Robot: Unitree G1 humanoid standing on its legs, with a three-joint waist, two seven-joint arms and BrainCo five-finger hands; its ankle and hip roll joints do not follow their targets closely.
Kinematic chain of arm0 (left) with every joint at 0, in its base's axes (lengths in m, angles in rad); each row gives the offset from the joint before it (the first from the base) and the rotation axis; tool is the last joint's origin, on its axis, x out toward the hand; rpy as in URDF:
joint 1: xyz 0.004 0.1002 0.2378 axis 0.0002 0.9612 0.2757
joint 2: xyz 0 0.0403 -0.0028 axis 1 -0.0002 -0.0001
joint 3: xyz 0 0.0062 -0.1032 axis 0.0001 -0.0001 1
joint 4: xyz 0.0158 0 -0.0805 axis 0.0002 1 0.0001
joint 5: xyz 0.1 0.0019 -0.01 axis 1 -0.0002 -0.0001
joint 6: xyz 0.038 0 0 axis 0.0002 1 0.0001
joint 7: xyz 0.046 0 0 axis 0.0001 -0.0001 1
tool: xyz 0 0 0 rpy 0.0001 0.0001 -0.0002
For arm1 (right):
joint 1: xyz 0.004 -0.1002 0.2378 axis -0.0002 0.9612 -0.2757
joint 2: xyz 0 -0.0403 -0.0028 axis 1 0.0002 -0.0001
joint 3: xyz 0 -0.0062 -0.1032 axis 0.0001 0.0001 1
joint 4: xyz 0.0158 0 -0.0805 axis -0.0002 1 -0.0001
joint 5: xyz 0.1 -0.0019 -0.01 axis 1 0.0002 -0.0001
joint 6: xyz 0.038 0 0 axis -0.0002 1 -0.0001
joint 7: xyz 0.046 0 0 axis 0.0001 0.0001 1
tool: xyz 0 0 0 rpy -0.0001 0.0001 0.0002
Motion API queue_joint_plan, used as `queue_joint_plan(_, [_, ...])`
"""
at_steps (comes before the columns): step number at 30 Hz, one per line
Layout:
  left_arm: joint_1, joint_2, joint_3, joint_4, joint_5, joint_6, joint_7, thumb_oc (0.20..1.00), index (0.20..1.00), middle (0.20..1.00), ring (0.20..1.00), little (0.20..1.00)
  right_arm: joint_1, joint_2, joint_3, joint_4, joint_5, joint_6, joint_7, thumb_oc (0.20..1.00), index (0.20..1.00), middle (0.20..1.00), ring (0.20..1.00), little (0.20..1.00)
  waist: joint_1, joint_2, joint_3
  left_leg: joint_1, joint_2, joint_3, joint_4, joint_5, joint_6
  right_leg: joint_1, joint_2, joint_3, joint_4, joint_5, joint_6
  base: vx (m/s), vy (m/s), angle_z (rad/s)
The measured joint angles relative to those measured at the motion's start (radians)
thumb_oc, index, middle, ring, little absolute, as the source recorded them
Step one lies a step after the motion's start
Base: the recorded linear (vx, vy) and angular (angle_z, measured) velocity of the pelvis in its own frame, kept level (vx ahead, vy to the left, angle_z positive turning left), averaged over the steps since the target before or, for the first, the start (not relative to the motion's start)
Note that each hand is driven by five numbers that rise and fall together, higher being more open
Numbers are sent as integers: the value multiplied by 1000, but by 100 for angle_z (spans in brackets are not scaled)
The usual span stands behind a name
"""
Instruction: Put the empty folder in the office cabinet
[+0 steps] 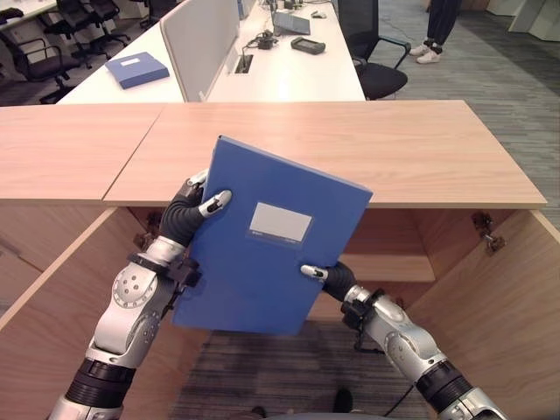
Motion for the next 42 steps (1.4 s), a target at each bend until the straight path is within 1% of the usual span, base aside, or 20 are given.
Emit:
queue_joint_plan(6, [0,-5,-1,4,-10,0,2,200,200,200,200,200,0,2,-2,-3,1,-3,1,200,200,200,200,200,1,0,0,0,0,0,0,0,0,0,0,0,0,0,0,0,0,0])
queue_joint_plan(11, [2,-25,1,4,-9,0,1,200,200,200,200,200,0,1,-8,-3,1,-3,-5,200,200,200,200,200,2,-1,0,0,0,0,0,0,0,0,0,0,1,0,0,0,0,0])
queue_joint_plan(12, [3,-27,2,4,-9,0,1,222,222,222,222,222,0,1,-8,-3,1,-3,-5,200,200,200,200,200,2,-1,0,0,0,0,0,0,0,0,0,0,1,0,0,0,0,0])
queue_joint_plan(13, [5,-30,4,4,-9,0,1,360,360,360,360,360,0,1,-8,-3,0,-3,-5,200,200,200,200,200,1,-1,0,0,0,0,0,0,0,0,0,0,1,0,0,0,0,0])
queue_joint_plan(14, [6,-30,4,4,-9,0,1,580,580,580,580,580,0,1,-9,-3,0,-3,-5,200,200,200,200,200,1,-1,0,0,0,0,0,0,0,0,0,0,1,0,0,0,0,0])
queue_joint_plan(15, [9,-31,7,4,-9,0,0,1000,1000,1000,1000,1000,0,1,-9,-5,0,-3,-6,200,200,200,200,200,3,-1,0,0,0,0,0,0,0,0,0,0,1,0,0,0,0,0])
queue_joint_plan(19, [13,-62,27,3,-10,-13,6,1000,1000,1000,1000,1000,0,-1,-7,-19,-1,0,-7,200,200,200,200,200,6,-1,-1,-1,0,-1,0,0,0,0,0,-1,1,0,0,0,0,0])
queue_joint_plan(21, [42,-71,31,3,-7,-21,12,1000,1000,1000,1000,1000,-2,-34,-8,-31,-29,6,-4,200,200,200,200,200,11,-3,-2,-2,0,-3,0,0,0,0,0,-2,3,0,0,0,0,0])
queue_joint_plan(23, [64,-72,39,2,3,-23,15,1000,1000,1000,1000,1000,-4,-43,-11,-31,-55,13,-1,200,200,200,200,200,14,-3,-2,-3,0,-3,0,0,0,0,0,-2,3,0,0,0,0,0])
queue_joint_plan(24, [112,-74,84,2,13,-27,9,1000,1000,1000,1000,1000,-4,-51,-20,-48,-107,14,7,200,200,200,200,200,12,-3,-1,-5,0,-3,-1,0,0,-3,0,-2,0,-1,1,36,4,0])
queue_joint_plan(26, [148,-74,121,4,13,-28,2,1000,1000,1000,1000,1000,-4,-68,-29,-82,-144,14,8,200,200,200,200,200,13,-3,-1,-6,0,-3,0,0,0,-4,0,-2,-1,-2,2,15,4,1])
queue_joint_plan(28, [182,-79,169,8,20,-38,-20,1000,1000,1000,1000,1000,-1,-84,-86,-136,-210,15,10,200,200,200,200,200,30,-3,-1,-6,0,-4,0,-1,1,-4,-1,-3,-1,-2,2,0,0,0])
queue_joint_plan(30, [206,-82,194,39,32,-52,-38,1000,1000,1000,1000,1000,-2,-84,-126,-171,-263,4,9,200,200,200,200,200,34,-1,-1,-7,0,-5,-1,-1,1,-4,-2,-4,-1,-2,2,0,0,0])
queue_joint_plan(32, [262,-83,223,101,31,-46,-64,1000,1000,1000,1000,1000,-2,-87,-181,-198,-329,-13,2,200,200,200,200,200,31,2,1,-8,0,-5,0,-1,1,-5,-2,-4,0,-2,2,0,0,0])
queue_joint_plan(34, [295,-89,222,167,31,-38,-73,1000,1000,1000,1000,1000,-3,-90,-214,-207,-358,-48,-9,200,200,200,200,200,30,5,2,-9,-1,-5,-2,-2,3,-5,-2,-4,-1,-3,3,0,0,0])
queue_joint_plan(35, [324,-110,222,266,29,-30,-98,1000,1000,1000,1000,1000,-3,-86,-249,-233,-409,-75,-21,200,200,200,200,200,30,12,5,-9,-1,-4,-4,-2,3,-6,-3,-4,-1,-3,3,0,0,0])
queue_joint_plan(36, [367,-127,214,352,29,0,-116,1000,1000,1000,1000,1000,-2,-81,-267,-235,-438,-110,-31,200,200,200,200,200,29,18,8,-10,-1,-5,-5,-2,3,-9,-2,-2,-1,-2,2,0,0,0])
queue_joint_plan(39, [383,-156,206,436,29,24,-131,1000,1000,1000,1000,1000,-3,-80,-263,-235,-474,-116,-40,200,200,200,200,200,34,23,10,-13,-1,-5,0,-2,3,-11,-2,-3,-1,-1,1,0,0,0])
queue_joint_plan(41, [387,-157,174,523,31,28,-143,1000,1000,1000,1000,1000,-5,-79,-238,-234,-485,-117,-42,200,200,200,200,200,38,31,8,-13,-1,-5,-1,-2,3,-11,-2,-4,-1,-1,1,0,0,0])
queue_joint_plan(42, [383,-159,155,575,32,41,-147,1000,1000,1000,1000,1000,-5,-76,-218,-234,-491,-117,-40,200,200,200,200,200,32,33,8,-13,-1,-6,0,-2,4,-11,-3,-3,-1,-2,2,0,0,0])
